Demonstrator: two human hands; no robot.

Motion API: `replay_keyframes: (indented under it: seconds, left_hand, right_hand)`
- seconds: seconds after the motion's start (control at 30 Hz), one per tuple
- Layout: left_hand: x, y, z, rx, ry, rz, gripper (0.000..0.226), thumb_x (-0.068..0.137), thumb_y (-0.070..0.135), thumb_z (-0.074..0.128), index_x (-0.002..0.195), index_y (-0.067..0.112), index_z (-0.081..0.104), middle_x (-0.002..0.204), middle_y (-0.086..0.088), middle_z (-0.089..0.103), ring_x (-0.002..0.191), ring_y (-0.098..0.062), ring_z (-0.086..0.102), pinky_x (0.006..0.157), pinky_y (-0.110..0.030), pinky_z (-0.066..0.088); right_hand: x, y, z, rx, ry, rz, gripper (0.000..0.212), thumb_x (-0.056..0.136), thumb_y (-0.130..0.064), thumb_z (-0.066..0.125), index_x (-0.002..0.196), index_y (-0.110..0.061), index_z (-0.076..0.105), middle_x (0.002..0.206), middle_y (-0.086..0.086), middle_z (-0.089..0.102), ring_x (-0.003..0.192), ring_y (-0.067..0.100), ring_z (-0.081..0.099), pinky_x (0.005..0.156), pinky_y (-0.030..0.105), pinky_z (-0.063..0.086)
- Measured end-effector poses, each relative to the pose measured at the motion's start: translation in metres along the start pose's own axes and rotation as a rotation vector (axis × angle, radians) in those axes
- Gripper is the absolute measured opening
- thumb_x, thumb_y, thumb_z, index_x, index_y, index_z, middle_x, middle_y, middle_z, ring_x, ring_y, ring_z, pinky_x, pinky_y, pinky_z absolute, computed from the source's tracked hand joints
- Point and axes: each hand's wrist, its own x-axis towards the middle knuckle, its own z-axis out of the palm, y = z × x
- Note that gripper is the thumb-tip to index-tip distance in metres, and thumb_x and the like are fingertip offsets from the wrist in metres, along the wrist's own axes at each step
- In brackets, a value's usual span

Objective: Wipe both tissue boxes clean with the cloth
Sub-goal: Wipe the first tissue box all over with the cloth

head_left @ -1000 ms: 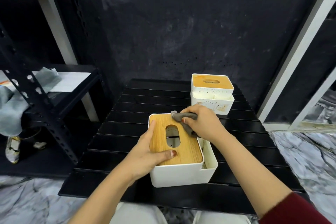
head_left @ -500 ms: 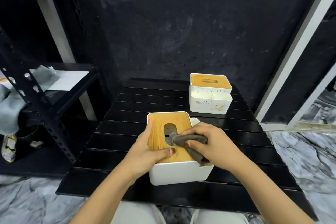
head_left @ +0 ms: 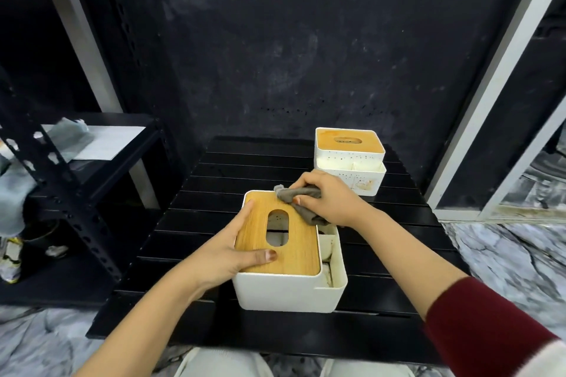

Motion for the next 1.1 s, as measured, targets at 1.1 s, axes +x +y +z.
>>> replay_keyframes:
  seconds: [1.1]
  left_hand:
    - [0.012, 0.001, 0.035, -0.011, 0.414, 0.055, 0.075, 0.085, 0.031, 0.067, 0.146, 0.035, 0.023, 0.143, 0.001, 0.038, 0.123, -0.016, 0.044, 0.094, -0.027, 0.037]
  right_hand:
    - [-0.102, 0.016, 0.002, 0.153, 0.410, 0.101, 0.028, 0.081, -0.008, 0.066, 0.090, -0.035, 0.064, 0.091, -0.009, 0.058, 0.087, -0.005, 0.053, 0.073, 0.004, 0.040]
